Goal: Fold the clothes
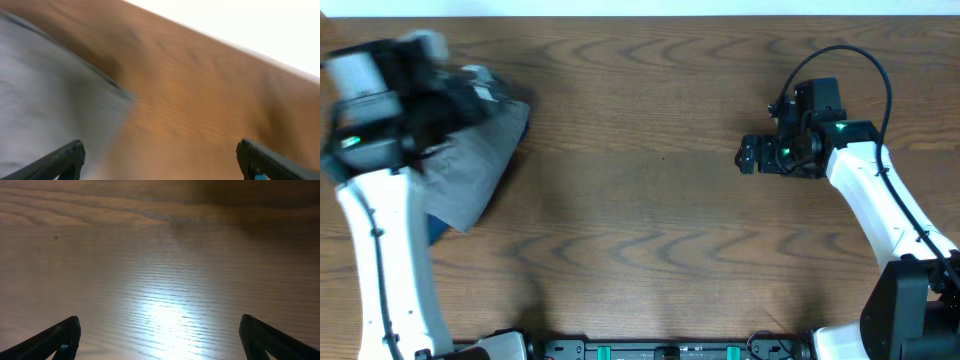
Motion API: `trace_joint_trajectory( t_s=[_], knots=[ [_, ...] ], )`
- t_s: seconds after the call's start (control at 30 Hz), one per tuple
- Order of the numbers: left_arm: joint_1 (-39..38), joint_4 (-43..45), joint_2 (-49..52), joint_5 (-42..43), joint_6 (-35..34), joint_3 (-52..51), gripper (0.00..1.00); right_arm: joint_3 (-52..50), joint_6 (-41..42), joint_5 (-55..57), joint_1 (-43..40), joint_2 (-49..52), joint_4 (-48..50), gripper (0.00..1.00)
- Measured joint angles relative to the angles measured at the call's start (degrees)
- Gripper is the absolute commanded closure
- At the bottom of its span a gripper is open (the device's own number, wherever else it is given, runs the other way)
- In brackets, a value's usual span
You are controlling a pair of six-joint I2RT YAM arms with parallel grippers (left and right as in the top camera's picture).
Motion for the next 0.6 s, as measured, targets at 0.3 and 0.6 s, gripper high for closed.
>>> trace_joint_trajectory(
  t_s=[0.3, 0.6],
  knots=[
    [-13.9, -30.7, 3.1, -11.3, 2.3, -0.6, 0.02, 6.5, 0.2, 2.4, -11.7, -0.9, -20.0, 0.01],
    [-14.0, -30.9, -6.1, -15.3, 2.3, -6.1, 0.02, 2.4, -0.7, 4.1, -14.1, -14.9, -20.2, 0.01]
  ],
)
